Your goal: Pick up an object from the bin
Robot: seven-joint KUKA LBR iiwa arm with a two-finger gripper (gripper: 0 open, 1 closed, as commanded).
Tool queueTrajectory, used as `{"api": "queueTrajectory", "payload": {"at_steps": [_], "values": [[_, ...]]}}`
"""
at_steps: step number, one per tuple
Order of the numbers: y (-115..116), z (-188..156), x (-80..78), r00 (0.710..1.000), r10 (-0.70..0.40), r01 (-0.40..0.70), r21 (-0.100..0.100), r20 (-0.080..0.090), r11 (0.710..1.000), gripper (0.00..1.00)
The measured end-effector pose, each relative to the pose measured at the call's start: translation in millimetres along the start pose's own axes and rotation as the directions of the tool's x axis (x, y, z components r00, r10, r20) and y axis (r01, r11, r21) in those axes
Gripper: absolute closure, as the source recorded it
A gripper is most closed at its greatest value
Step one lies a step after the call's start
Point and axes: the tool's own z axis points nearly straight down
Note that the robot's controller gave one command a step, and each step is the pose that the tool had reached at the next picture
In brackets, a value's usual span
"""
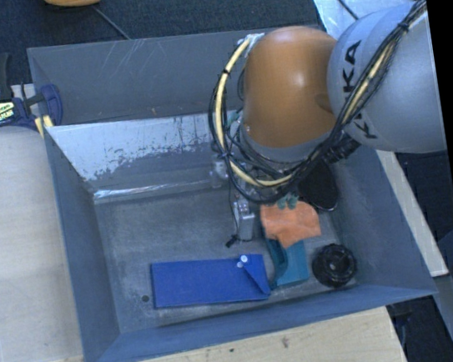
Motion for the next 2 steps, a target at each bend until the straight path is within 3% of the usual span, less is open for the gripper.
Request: {"api": "queueTrajectory", "payload": {"at_steps": [1, 2], "values": [[-0.3, -4.8, -1.7, 1.000, 0.002, -0.002, -0.001, 0.009, 1.000, 0.00], [37.8, 67.1, 24.0, 1.000, -0.007, 0.007, -0.002, 0.012, 1.000, 0.00]]}}
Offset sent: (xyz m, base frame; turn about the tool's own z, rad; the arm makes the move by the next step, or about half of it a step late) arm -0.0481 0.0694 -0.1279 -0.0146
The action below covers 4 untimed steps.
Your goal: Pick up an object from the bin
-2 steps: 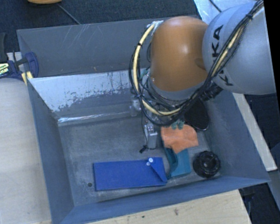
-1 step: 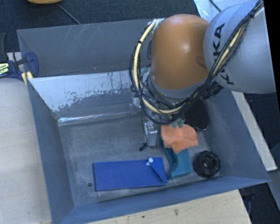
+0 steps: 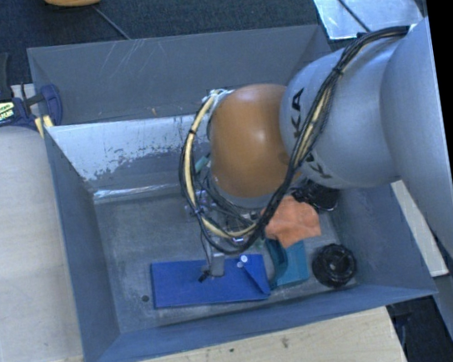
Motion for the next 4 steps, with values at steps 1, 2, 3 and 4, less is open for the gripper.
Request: {"api": "queueTrajectory", "payload": {"at_steps": [1, 2, 3, 4], "values": [[19.1, 8.5, 12.3, 0.990, -0.144, 0.144, 0.001, -0.008, 0.990, 0.00], [23.7, -16.8, 11.7, 0.985, -0.170, 0.170, -0.001, -0.001, 0.985, 0.00], [29.2, 55.8, 16.6, 0.981, -0.195, 0.195, 0.000, -0.005, 0.981, 0.00], [40.0, 57.1, 12.1, 0.998, -0.063, 0.063, -0.001, 0.009, 0.998, 1.00]]}}
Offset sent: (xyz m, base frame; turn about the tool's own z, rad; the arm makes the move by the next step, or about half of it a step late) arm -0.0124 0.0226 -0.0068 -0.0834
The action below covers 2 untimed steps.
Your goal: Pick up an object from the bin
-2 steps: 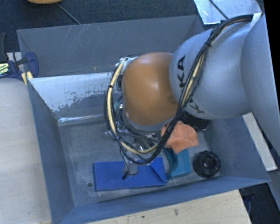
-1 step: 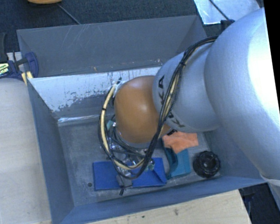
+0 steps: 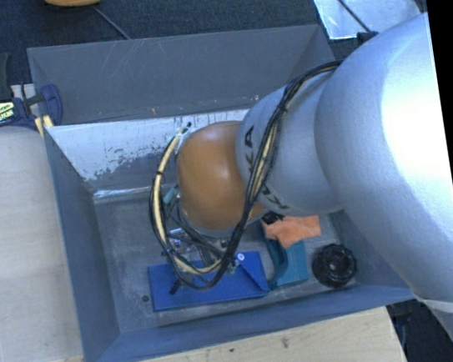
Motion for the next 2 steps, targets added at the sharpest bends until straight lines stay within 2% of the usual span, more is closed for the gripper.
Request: {"api": "queueTrajectory", "payload": {"at_steps": [2], "values": [[-0.1, -0.4, -0.3, 1.000, 0.000, 0.000, 0.000, -0.001, 1.000, 1.00]]}}
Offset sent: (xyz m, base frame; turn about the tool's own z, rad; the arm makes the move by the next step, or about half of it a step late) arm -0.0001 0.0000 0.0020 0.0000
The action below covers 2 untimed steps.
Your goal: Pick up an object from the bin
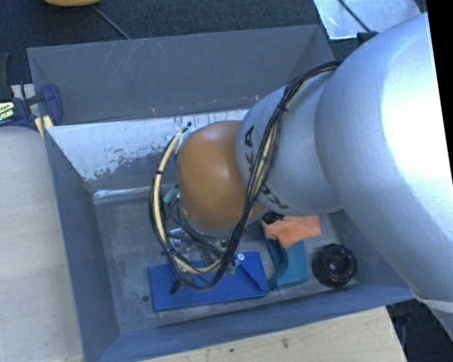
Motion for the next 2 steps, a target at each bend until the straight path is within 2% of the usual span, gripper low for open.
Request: {"api": "queueTrajectory", "payload": {"at_steps": [2], "values": [[-0.2, -9.6, 0.7, 1.000, 0.001, -0.001, 0.001, -0.009, 1.000, 1.00]]}}
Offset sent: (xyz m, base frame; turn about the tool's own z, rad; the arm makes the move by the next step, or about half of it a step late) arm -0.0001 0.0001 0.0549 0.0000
